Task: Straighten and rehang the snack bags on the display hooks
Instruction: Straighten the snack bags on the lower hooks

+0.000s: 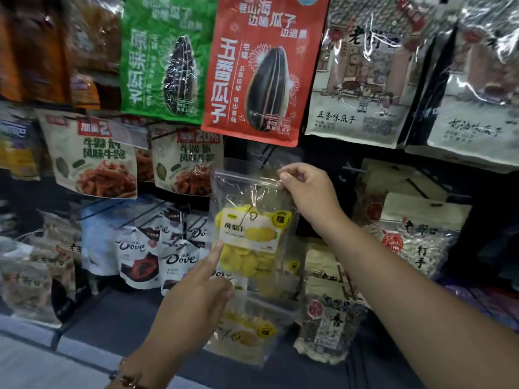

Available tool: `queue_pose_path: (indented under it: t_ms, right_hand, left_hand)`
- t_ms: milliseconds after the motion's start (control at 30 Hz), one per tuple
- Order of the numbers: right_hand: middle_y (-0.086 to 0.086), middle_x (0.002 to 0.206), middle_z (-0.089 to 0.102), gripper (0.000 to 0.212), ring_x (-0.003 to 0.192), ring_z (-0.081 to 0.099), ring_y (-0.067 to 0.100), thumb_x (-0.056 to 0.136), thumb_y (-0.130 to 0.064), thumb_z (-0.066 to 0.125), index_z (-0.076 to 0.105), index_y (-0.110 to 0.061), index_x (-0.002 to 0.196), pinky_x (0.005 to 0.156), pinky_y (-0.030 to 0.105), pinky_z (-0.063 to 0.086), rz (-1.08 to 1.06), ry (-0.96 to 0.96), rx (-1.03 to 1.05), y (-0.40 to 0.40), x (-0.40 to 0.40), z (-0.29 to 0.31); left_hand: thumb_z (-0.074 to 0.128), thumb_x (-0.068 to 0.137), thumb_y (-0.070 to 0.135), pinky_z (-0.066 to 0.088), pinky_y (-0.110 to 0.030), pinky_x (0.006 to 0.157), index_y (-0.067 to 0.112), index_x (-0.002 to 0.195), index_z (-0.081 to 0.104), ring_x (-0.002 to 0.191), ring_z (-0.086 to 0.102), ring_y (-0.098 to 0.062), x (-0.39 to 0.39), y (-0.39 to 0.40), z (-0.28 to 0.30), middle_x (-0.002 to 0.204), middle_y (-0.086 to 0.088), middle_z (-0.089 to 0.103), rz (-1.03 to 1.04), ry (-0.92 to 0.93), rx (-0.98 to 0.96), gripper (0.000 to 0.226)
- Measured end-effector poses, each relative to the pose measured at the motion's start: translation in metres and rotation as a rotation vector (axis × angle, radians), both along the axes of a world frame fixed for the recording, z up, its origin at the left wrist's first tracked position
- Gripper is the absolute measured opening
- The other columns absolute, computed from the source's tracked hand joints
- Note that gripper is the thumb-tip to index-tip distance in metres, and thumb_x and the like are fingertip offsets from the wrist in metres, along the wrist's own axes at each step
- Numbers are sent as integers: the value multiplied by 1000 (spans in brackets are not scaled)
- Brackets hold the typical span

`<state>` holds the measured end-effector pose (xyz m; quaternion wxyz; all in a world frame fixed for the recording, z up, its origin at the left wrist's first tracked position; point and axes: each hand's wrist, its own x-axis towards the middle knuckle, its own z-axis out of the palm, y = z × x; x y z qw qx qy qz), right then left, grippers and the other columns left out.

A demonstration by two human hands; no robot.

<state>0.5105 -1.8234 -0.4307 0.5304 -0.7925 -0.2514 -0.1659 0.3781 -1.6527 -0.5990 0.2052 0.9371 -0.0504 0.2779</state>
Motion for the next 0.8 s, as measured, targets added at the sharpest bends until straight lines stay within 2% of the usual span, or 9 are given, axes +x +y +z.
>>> queue_pose_path:
  t_ms: [100, 167, 233, 300, 433, 500, 633, 800]
  right_hand:
    - [-8, 77, 68, 21, 66, 63, 2, 95, -16, 59, 66, -28, 80, 71, 27, 52, -27, 16, 8, 13, 19, 8]
    - [-6, 78, 69, 20, 73, 66, 12, 94, -18, 60, 66, -27, 78, 79, 37, 57, -61, 50, -9, 19, 33, 6]
    - [-4, 76, 70, 16, 77, 69, 20, 93, -21, 61, 66, -22, 77, 84, 46, 56, -84, 97, -8, 24, 43, 4]
    - [0, 76, 72, 15, 78, 70, 24, 91, -24, 62, 67, -16, 80, 83, 50, 56, -106, 106, -17, 28, 49, 3]
    - [2, 80, 72, 17, 77, 69, 22, 93, -26, 59, 68, -15, 84, 76, 43, 56, -152, 13, -90, 29, 51, 4]
    - [4, 81, 72, 16, 77, 68, 21, 94, -25, 59, 67, -15, 83, 76, 41, 55, -163, 0, -105, 26, 54, 2]
    - [2, 81, 72, 14, 79, 70, 22, 93, -23, 60, 67, -19, 81, 80, 42, 56, -109, 21, -70, 19, 61, 1]
    - [0, 79, 71, 14, 75, 68, 19, 93, -18, 60, 67, -22, 82, 74, 39, 53, -35, 127, 15, 20, 62, 0]
  left_hand:
    - [60, 94, 34, 54, -34, 74, 31, 77, 61, 140, 38, -13, 11, 0, 1, 161, 14, 13, 29, -27, 5, 17]
    - [57, 95, 35, 54, -38, 84, 30, 80, 62, 143, 33, -15, 22, -2, 3, 160, 12, 14, 21, -14, 3, 17]
    - [52, 98, 37, 51, -41, 91, 29, 86, 64, 146, 27, -17, 36, -4, 6, 160, 13, 9, 11, 35, -3, 18]
    - [49, 99, 38, 49, -40, 96, 27, 89, 65, 148, 20, -19, 52, -8, 10, 158, 17, 3, -1, 63, -8, 21]
    - [45, 100, 39, 41, -38, 103, 25, 91, 65, 147, 13, -22, 77, -17, 19, 154, 22, -7, 16, 108, -13, 26]
    - [45, 100, 39, 42, -38, 101, 26, 90, 64, 147, 10, -21, 86, -20, 19, 153, 24, -7, 23, 101, -45, 25]
    - [46, 100, 38, 37, -38, 108, 30, 83, 55, 150, -8, -17, 95, -25, 18, 157, 19, -9, -2, 99, -104, 21]
    - [42, 101, 37, 42, -32, 100, 34, 85, 50, 146, -25, -17, 81, -36, 7, 154, 15, -32, 45, 158, -50, 18]
